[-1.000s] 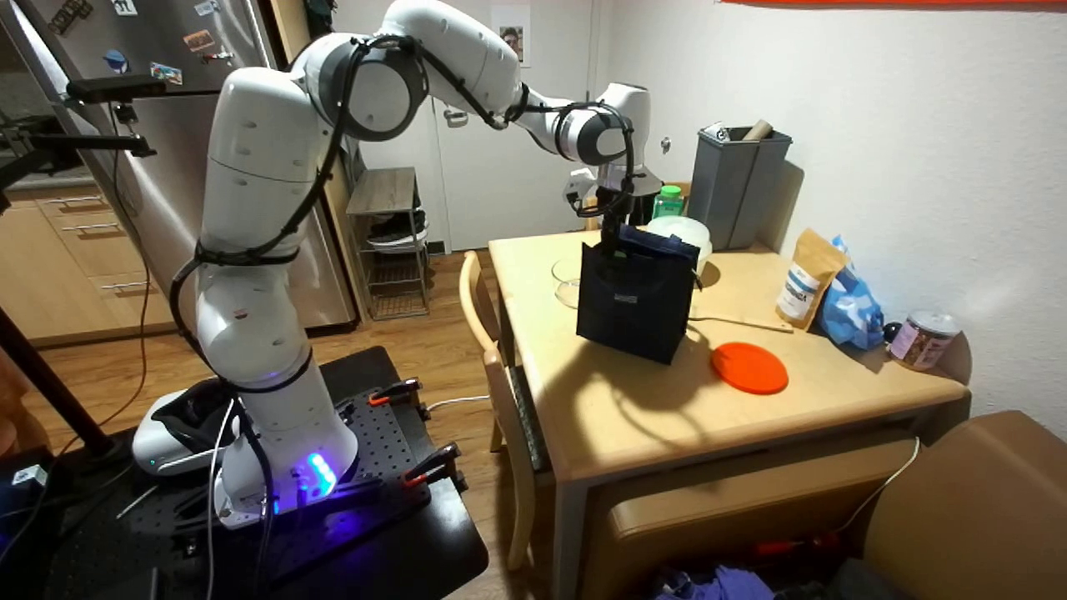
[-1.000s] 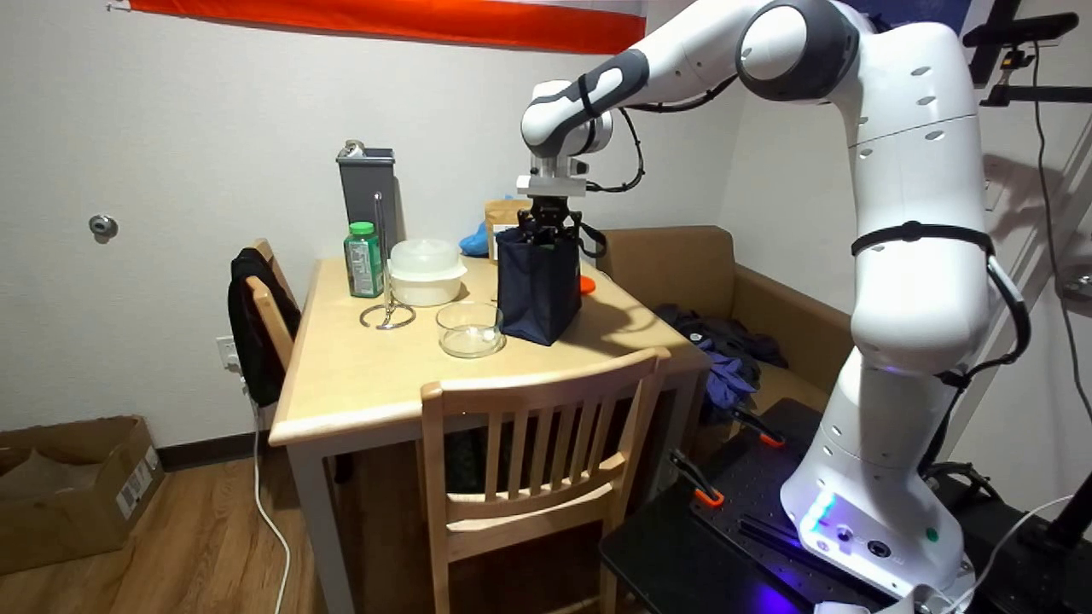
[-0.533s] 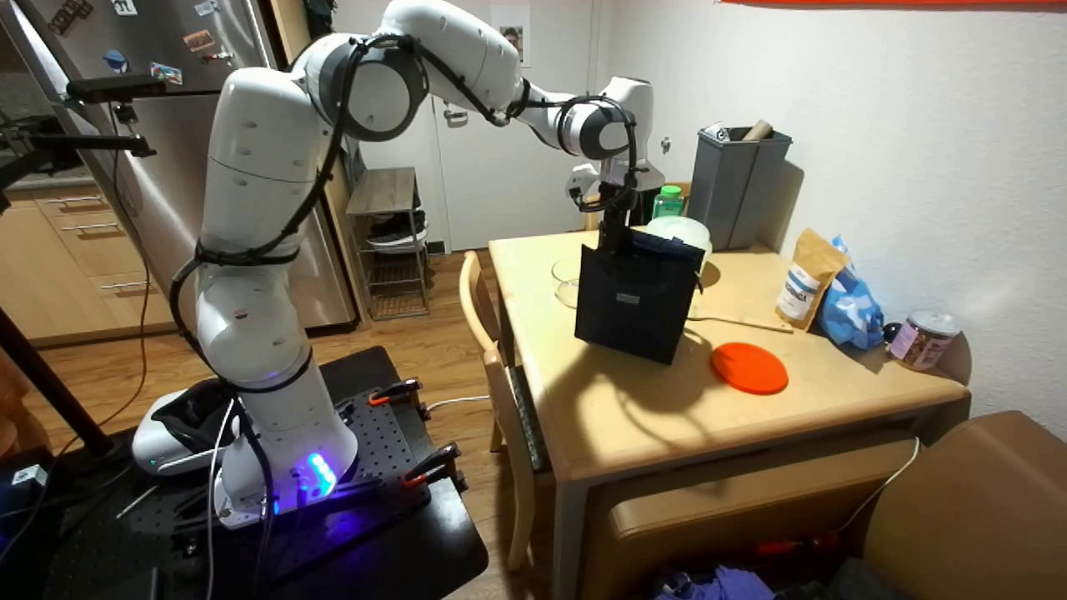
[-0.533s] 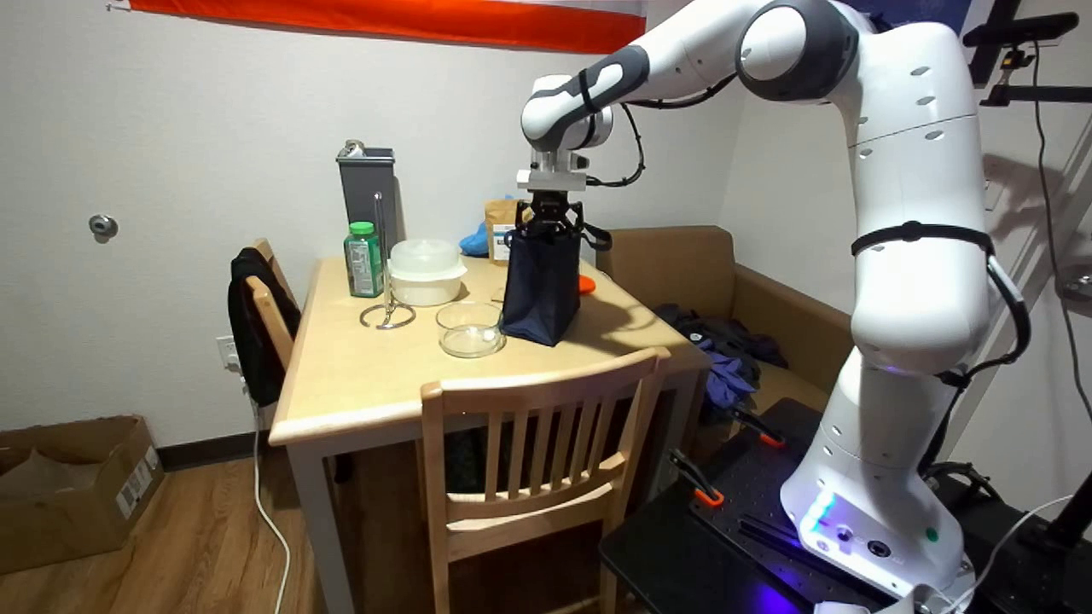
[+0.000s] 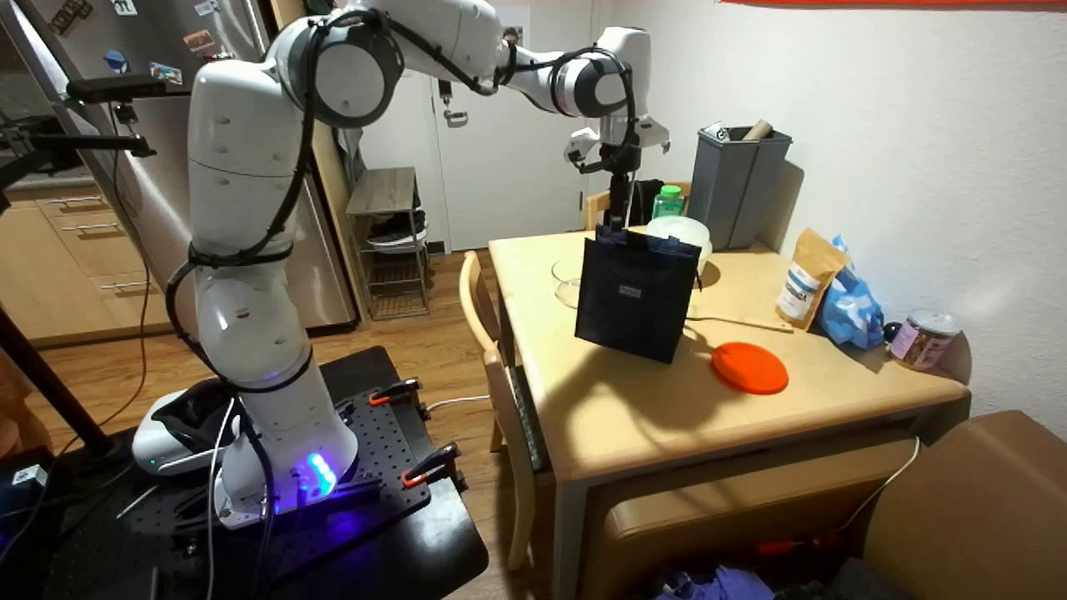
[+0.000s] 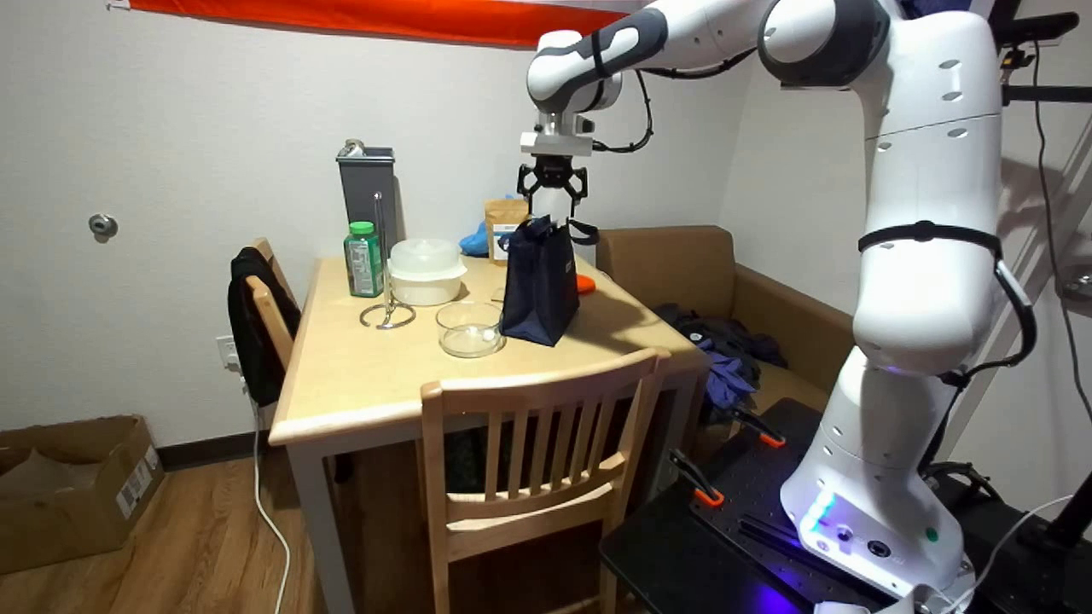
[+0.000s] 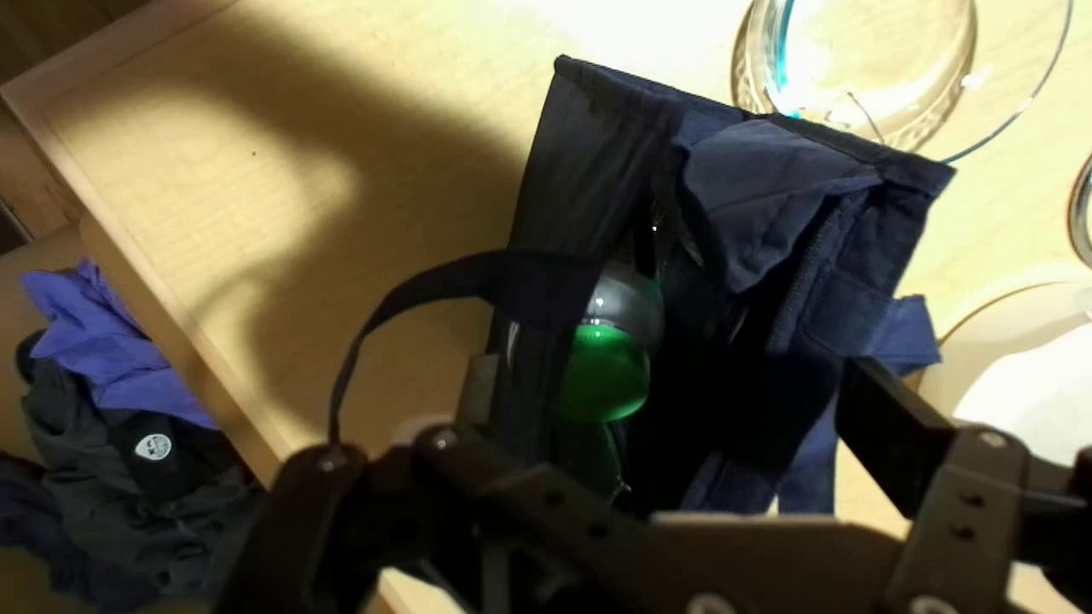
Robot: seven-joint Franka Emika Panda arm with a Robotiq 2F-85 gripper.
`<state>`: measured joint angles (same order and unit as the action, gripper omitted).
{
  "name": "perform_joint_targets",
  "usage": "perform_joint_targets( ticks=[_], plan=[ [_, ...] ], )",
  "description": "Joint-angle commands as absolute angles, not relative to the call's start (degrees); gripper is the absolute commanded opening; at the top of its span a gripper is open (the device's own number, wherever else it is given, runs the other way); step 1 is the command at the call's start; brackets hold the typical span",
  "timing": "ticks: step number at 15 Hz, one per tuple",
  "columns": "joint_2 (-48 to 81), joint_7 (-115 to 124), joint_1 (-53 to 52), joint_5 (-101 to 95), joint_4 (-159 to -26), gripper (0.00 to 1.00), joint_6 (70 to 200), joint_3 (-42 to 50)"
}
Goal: Pick the bottle on the right side of the table and put it inside the bag
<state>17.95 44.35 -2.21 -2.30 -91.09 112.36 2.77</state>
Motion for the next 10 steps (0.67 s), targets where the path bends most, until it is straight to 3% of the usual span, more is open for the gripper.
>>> perform_joint_targets(
  ticks=[1, 10],
  plan=[
    [12.18, 45.0, -3.68, -4.29, -91.82, 1.0, 108.8, 2.86],
    [7.43, 44.4, -4.49, -6.67, -90.77, 1.0, 106.27, 0.63]
  ],
)
